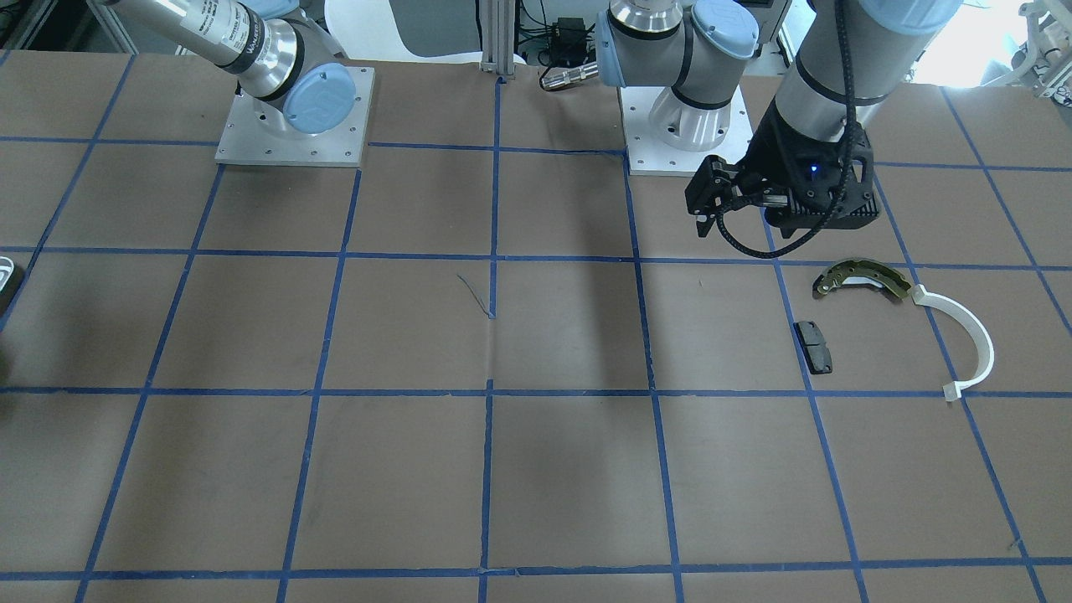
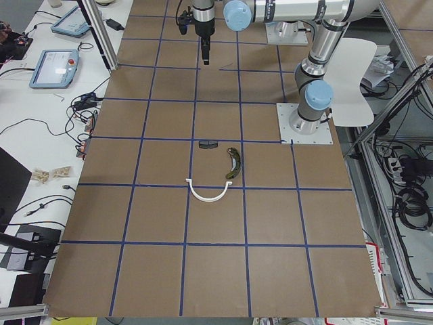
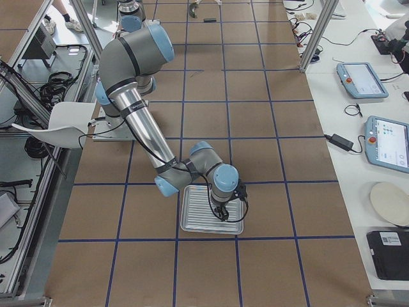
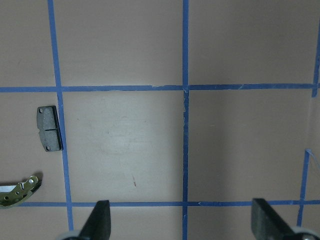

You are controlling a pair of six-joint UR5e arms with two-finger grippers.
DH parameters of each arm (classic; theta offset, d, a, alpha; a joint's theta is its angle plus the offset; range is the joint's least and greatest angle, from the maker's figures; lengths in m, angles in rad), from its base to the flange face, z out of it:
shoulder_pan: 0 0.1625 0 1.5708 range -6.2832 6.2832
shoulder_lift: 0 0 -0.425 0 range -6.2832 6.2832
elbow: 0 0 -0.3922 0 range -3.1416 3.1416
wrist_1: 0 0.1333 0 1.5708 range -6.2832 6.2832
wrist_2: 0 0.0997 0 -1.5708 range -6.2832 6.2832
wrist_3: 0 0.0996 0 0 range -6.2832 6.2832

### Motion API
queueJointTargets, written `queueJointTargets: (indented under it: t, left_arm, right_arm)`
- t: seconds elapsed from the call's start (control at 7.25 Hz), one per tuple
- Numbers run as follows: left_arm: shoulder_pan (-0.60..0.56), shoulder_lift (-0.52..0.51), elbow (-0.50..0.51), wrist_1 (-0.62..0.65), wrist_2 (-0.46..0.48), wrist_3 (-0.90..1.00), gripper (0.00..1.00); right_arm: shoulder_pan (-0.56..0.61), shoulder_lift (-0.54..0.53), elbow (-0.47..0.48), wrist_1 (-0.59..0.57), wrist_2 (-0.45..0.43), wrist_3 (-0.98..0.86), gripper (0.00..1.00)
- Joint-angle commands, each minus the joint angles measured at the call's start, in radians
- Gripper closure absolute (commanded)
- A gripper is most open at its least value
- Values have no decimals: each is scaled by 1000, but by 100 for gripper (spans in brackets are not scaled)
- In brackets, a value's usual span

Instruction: Place bearing gear from tray to pile

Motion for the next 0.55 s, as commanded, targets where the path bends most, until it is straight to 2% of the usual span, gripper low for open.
queueJointTargets:
  t: [0.0,0.14,0.41]
  left_arm:
    - [0,8,-21,9,-1,0,0]
    - [0,11,-24,8,-1,0,0]
    - [0,11,-23,8,-2,0,0]
  right_arm:
    - [0,3,1,0,-1,-2,0]
    - [0,3,1,3,3,0,0]
    - [0,3,1,9,-1,-2,12]
